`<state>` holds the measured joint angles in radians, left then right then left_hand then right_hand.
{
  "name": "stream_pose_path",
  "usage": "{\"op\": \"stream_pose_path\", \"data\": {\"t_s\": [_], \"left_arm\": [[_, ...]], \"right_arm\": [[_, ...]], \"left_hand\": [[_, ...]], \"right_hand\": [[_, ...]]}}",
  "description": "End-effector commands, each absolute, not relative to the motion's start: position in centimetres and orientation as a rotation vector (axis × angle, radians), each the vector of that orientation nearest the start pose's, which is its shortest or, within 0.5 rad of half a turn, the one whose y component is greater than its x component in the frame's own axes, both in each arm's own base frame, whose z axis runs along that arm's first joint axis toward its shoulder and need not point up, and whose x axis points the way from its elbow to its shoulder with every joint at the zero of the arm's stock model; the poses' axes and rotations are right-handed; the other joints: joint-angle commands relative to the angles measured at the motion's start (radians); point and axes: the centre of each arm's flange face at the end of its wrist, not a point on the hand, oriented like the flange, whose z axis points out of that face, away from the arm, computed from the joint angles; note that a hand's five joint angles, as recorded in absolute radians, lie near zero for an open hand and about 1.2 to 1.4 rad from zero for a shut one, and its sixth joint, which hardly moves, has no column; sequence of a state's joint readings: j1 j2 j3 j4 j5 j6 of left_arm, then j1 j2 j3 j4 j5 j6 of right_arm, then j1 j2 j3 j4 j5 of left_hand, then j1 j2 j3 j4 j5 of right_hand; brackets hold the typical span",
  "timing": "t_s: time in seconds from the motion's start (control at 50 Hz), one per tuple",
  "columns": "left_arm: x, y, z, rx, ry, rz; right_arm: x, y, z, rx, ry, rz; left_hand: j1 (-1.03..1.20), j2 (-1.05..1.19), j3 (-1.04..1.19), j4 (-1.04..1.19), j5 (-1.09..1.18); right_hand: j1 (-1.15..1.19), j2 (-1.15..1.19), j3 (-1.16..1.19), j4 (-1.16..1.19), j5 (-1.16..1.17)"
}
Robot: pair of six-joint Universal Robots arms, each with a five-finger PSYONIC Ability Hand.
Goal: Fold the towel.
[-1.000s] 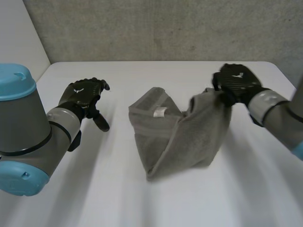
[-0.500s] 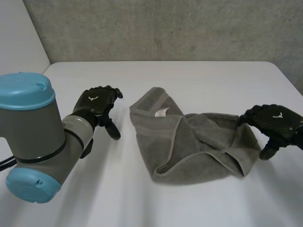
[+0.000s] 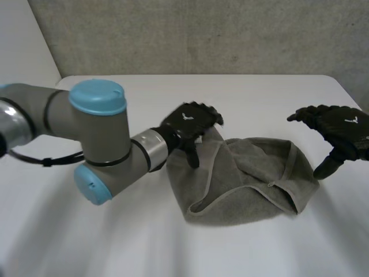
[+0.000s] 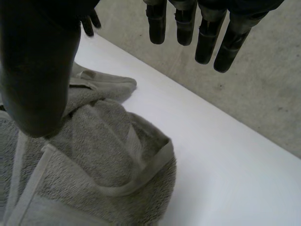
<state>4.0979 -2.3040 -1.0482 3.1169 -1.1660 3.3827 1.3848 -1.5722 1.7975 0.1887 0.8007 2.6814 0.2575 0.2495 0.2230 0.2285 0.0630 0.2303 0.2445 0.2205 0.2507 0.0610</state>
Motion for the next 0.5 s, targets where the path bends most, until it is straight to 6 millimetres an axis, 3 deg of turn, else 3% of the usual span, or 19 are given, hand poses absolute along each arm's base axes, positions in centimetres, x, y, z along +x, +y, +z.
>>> {"op": "stream_pose_path", "data": {"t_s": [0.02, 0.06, 0.16, 0.4, 0.5], "left_arm": [[-39.6, -26.1, 15.4, -1.528, -1.619, 1.604], [-39.8, -26.3, 14.3, -1.657, -1.567, 1.641], [-40.0, -26.5, 13.2, -1.750, -1.516, 1.654], [-40.2, -26.8, 12.6, -1.782, -1.494, 1.669], [-40.0, -26.9, 12.5, -1.782, -1.503, 1.662]], "right_arm": [[14.8, -26.3, 23.5, -0.885, 2.159, -1.649], [14.8, -26.2, 23.4, -0.889, 2.158, -1.643], [14.9, -26.0, 23.1, -0.889, 2.161, -1.633], [14.9, -26.0, 22.9, -0.888, 2.165, -1.624], [14.9, -26.0, 22.8, -0.890, 2.163, -1.625]], "left_hand": [[-0.026, -0.018, -0.048, -0.054, -0.006], [-0.035, -0.027, -0.048, -0.054, -0.015], [-0.035, -0.027, -0.048, -0.054, -0.015], [0.129, 0.137, -0.048, -0.054, 0.149], [0.372, 0.380, -0.048, -0.054, 0.392]], "right_hand": [[-0.056, -0.070, -0.046, -0.076, -0.061], [-0.056, -0.070, -0.046, -0.076, -0.061], [-0.056, -0.070, -0.046, -0.076, -0.061], [-0.056, -0.070, -0.046, -0.076, -0.061], [-0.056, -0.070, -0.046, -0.076, -0.061]]}}
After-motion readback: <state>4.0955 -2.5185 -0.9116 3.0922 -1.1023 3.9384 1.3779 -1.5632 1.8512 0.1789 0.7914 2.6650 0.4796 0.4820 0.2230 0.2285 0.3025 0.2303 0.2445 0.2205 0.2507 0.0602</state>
